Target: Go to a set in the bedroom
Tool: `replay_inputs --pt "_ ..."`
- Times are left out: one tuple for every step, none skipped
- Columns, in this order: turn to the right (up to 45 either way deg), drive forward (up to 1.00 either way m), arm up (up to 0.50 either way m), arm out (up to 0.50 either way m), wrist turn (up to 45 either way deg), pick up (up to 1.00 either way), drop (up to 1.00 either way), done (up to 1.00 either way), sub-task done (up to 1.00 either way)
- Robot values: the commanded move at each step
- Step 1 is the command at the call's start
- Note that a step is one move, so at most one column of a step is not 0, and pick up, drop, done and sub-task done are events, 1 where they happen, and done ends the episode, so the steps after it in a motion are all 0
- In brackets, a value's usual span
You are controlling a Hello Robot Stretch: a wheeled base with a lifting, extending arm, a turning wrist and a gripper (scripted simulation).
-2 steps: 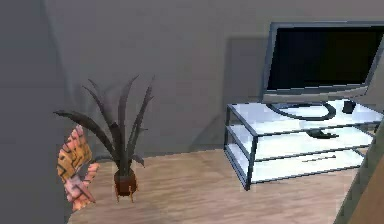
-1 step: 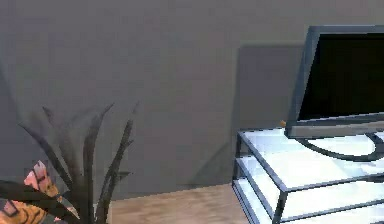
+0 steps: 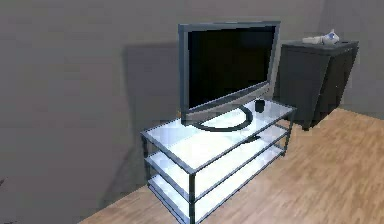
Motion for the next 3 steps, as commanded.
replay_inputs --pt "0.0 0.3 0.0 0.0 0.0 0.0 0.0 0.0 0.0" --pt "45.0 0.0 0.0 0.0 0.0 0.0 0.0 0.0 0.0" --pt "3.0 0.0 0.0 0.0 0.0 0.0 0.0 0.0 0.0"
